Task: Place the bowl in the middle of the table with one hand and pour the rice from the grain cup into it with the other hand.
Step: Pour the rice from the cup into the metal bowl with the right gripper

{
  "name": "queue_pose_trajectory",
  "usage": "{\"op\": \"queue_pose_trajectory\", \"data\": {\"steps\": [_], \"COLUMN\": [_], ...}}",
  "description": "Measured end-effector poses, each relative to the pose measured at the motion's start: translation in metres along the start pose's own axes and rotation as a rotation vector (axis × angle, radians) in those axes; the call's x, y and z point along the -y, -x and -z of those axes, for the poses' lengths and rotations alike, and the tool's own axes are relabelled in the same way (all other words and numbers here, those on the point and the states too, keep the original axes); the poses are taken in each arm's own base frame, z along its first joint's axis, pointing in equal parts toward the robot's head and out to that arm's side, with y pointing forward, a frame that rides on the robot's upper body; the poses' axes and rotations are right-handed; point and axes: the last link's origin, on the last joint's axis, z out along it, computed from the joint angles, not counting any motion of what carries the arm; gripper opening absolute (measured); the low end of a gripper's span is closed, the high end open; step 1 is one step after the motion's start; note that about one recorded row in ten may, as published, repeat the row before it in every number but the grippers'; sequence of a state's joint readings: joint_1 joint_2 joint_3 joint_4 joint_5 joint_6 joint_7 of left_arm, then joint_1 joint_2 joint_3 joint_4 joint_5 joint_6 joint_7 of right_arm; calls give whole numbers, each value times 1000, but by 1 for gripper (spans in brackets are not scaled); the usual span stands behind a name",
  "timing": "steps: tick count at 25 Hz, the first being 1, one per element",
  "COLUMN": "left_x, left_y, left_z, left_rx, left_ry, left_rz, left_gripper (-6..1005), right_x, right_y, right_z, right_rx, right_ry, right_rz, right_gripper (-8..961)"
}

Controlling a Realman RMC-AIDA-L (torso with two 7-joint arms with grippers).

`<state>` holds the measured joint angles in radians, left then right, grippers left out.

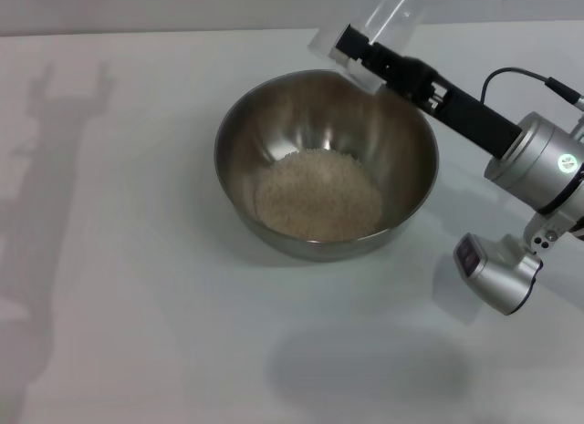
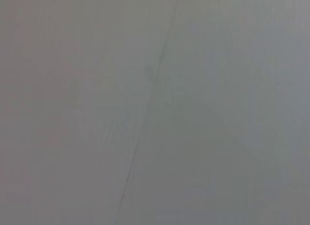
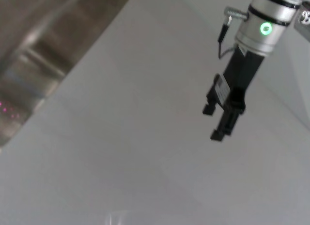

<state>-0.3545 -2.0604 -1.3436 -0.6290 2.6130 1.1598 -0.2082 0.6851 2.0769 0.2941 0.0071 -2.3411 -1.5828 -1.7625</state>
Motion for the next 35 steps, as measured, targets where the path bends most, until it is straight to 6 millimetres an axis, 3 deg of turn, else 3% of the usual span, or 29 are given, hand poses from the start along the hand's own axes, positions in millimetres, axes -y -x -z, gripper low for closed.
{"op": "queue_pose_trajectory", "data": {"steps": [24, 30, 35], "left_x": [-5, -5, -6], "left_y": [-5, -5, -5], "left_z": [0, 0, 0], "left_rx": [-26, -26, -27], "left_ry": [12, 11, 13], "left_rz": [7, 9, 9], "left_gripper": [844, 844, 843], "right_x": [-8, -7, -5], "right_y": [1, -10, -16], "right_z": [3, 3, 2], "right_rx": [7, -96, -221], "right_ry": [55, 50, 18], "right_rz": [-15, -126, -338], "right_gripper": [13, 14, 14]}}
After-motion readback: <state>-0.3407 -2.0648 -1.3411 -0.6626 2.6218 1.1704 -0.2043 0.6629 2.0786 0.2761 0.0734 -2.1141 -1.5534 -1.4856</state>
